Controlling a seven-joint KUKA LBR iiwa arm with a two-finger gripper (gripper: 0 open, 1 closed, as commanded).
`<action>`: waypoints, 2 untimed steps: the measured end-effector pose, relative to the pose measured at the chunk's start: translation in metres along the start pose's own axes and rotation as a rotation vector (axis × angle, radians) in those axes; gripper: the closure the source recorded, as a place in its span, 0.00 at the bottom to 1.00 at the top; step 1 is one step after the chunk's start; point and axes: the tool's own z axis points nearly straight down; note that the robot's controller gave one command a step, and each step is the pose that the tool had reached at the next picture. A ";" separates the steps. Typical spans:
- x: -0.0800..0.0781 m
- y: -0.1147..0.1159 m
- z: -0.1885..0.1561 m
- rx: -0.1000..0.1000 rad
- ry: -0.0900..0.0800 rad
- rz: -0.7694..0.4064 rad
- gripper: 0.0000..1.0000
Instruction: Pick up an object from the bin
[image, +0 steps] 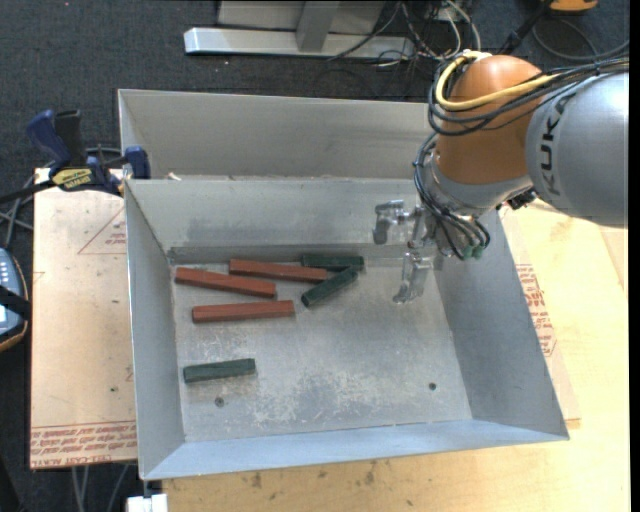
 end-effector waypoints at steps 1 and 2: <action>-0.018 0.074 0.018 -0.001 0.002 -0.056 0.00; -0.022 0.114 0.022 -0.004 0.003 0.004 0.00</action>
Offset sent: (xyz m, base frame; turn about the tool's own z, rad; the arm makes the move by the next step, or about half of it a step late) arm 0.0099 0.0647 -0.0339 0.2392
